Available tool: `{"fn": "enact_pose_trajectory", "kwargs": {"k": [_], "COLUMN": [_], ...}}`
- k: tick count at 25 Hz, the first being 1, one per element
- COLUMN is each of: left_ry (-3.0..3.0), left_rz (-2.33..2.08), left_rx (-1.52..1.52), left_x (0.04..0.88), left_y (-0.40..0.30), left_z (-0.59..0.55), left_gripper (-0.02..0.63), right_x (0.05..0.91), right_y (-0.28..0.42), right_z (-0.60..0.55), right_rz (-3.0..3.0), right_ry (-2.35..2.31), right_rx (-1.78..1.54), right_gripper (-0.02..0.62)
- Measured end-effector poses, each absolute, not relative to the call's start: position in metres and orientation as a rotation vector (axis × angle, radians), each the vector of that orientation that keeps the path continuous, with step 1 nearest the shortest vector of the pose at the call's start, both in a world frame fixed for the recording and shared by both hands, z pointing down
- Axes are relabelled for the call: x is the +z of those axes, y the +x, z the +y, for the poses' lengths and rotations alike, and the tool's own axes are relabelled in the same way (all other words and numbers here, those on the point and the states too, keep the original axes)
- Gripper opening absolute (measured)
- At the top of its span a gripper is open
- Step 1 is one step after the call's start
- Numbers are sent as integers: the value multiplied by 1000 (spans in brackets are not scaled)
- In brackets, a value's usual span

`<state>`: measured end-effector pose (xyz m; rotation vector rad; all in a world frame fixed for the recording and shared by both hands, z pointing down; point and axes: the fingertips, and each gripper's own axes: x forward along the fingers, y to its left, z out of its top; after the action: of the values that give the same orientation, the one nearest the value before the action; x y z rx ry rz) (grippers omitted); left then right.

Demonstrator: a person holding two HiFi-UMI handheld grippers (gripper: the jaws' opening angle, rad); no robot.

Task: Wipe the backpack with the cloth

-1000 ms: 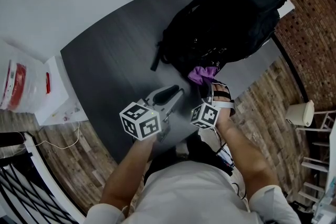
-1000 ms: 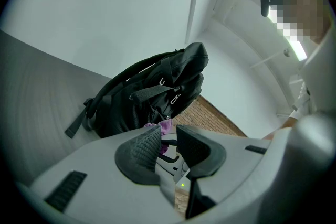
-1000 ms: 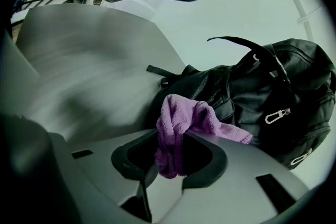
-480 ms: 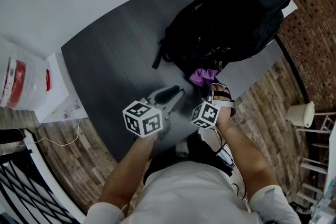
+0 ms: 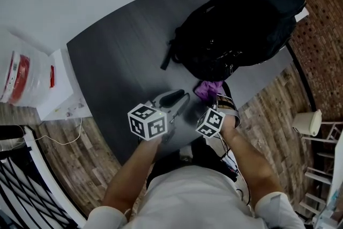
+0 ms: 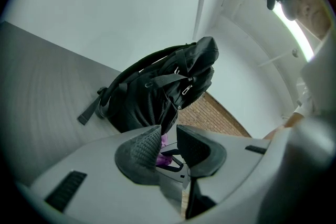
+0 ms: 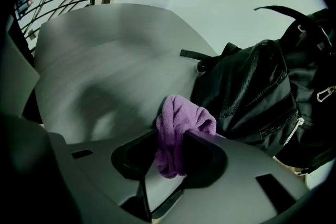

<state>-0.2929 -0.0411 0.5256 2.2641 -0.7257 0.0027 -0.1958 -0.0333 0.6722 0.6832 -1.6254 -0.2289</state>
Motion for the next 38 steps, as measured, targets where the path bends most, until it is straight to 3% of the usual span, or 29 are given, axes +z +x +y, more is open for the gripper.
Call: {"fn": "enact_pose_trajectory", "kwargs": {"k": [15,25,38], "left_ry": [2295,2303,2268], "left_rz": [-855,-891,-865], "left_rx": [-144,-175,-141], "left_x": [483,475,497], "left_y": [-351,-376,-376], "left_z": [-52,-65,-70], "left_gripper": [93,94,94], "right_x": [540,444,549], "right_y": [-311,-325,-298], "right_z": [-91,-144,-156], "right_rz": [-1758,-1658,-1536], "right_ry": [777,1030,889], "right_rx": [-826,-1098,-799], "right_gripper": [135,135,135]}}
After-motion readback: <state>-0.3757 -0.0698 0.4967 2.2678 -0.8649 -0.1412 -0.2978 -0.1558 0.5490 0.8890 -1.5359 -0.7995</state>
